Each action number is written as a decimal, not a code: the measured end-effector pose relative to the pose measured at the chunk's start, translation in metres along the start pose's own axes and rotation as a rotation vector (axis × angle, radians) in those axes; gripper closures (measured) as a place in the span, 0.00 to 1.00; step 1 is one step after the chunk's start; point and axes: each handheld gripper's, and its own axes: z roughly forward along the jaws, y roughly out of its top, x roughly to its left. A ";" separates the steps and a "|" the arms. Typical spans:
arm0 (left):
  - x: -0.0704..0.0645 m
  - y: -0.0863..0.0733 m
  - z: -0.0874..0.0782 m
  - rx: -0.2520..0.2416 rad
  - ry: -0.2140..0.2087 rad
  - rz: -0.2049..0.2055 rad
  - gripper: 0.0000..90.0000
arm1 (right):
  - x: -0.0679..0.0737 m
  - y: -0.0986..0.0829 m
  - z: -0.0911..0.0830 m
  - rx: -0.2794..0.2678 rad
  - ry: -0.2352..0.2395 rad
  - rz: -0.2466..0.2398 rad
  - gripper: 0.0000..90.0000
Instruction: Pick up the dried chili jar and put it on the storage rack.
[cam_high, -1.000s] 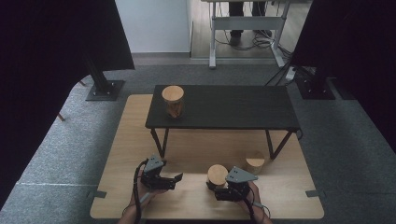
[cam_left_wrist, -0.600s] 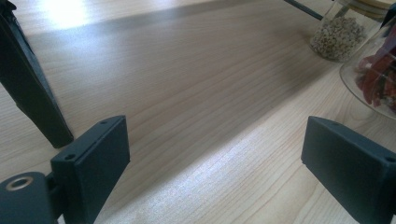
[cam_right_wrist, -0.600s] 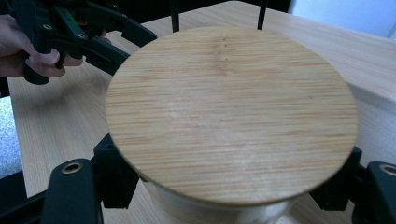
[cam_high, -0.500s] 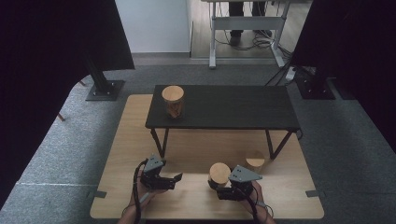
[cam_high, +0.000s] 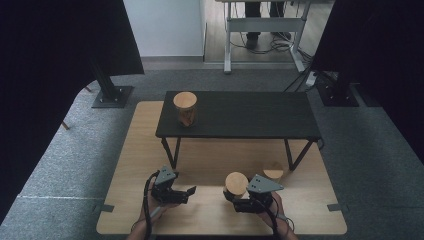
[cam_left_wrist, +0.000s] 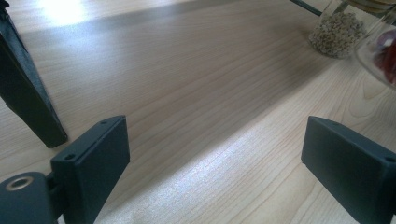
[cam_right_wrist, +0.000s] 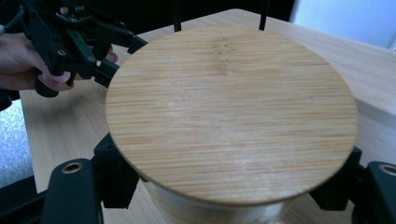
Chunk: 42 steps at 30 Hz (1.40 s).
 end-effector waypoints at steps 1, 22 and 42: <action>0.000 0.000 0.000 -0.001 0.000 -0.002 0.08 | 0.000 0.001 -0.001 -0.001 0.000 0.000 0.28; 0.001 -0.001 0.001 0.007 0.002 -0.003 0.08 | -0.003 0.045 -0.019 -0.032 0.038 -0.025 0.28; 0.001 -0.001 0.002 0.010 0.002 0.001 0.08 | -0.006 0.066 -0.023 -0.025 0.062 -0.039 0.28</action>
